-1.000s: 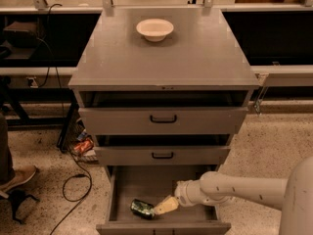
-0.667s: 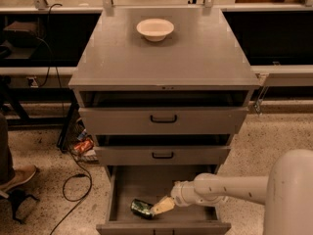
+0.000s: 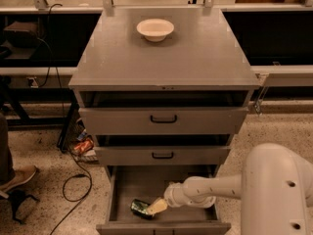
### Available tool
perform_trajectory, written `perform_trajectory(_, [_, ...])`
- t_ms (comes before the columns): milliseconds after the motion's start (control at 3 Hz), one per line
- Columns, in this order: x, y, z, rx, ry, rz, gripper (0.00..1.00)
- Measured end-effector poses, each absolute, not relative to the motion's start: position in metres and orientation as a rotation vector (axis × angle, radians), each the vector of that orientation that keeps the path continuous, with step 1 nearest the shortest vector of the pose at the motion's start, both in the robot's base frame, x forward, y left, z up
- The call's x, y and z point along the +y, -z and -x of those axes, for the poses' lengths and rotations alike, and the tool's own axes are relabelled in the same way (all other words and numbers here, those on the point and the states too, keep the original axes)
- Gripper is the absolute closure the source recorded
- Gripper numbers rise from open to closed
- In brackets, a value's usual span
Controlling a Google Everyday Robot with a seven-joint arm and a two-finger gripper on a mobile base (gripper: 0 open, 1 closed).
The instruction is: Pick green can from bottom drawer and place on counter
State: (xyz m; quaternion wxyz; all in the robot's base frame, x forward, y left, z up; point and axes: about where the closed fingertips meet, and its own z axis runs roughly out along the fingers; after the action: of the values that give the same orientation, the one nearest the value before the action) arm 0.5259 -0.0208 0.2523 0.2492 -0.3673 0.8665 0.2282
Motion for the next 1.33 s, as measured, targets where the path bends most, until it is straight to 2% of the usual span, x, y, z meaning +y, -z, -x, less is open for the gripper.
perform_trajectory(667, [0.024,-0.199,-0.541,2.349,-0.519,1.089,0.0])
perform_trajectory(1333, [0.05,-0.161,-0.548,2.375,-0.5,1.146,0.0])
